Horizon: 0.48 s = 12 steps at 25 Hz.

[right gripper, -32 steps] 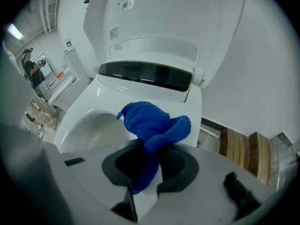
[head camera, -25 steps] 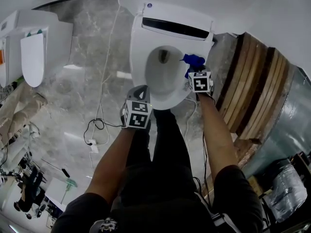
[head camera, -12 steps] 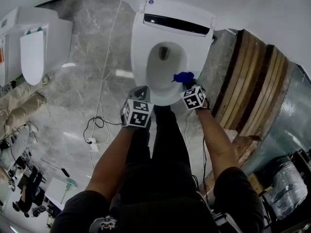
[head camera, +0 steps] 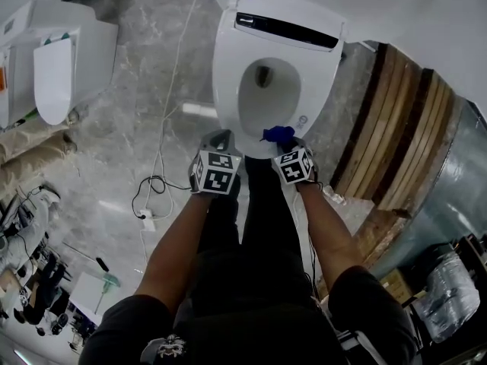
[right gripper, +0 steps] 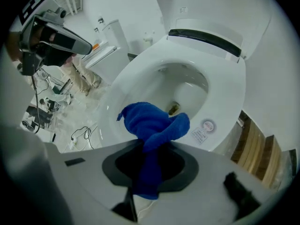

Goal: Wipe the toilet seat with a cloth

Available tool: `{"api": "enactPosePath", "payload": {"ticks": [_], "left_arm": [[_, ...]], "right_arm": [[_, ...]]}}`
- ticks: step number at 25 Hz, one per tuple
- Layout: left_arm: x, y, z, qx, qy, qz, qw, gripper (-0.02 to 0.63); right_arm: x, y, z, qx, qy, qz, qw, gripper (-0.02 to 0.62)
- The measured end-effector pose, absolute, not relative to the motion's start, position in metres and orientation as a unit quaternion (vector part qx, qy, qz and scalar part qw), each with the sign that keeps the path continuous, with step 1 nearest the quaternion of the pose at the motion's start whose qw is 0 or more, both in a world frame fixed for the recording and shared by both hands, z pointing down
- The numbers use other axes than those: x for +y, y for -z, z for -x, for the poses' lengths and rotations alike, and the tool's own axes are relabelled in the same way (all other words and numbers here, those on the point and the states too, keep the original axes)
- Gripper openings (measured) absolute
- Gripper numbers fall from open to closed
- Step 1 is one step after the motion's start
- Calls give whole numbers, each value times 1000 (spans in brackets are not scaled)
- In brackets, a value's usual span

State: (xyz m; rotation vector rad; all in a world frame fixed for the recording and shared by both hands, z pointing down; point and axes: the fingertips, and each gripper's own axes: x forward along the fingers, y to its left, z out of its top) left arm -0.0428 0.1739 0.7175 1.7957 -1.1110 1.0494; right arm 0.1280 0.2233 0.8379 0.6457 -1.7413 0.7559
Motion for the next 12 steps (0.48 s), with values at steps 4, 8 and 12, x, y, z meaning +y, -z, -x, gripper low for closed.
{"api": "enactPosePath", "payload": {"ticks": [4, 8, 12], "left_arm": [[179, -720, 53, -442, -410, -699, 385, 9], [183, -720, 60, -452, -406, -693, 389, 9], [187, -722, 70, -454, -407, -690, 389, 9]], "right_arm": [[240, -838, -109, -737, -320, -259, 536, 78], [247, -836, -98, -746, -318, -246, 531, 78], [253, -836, -77, -763, -312, -222, 520, 78]]}}
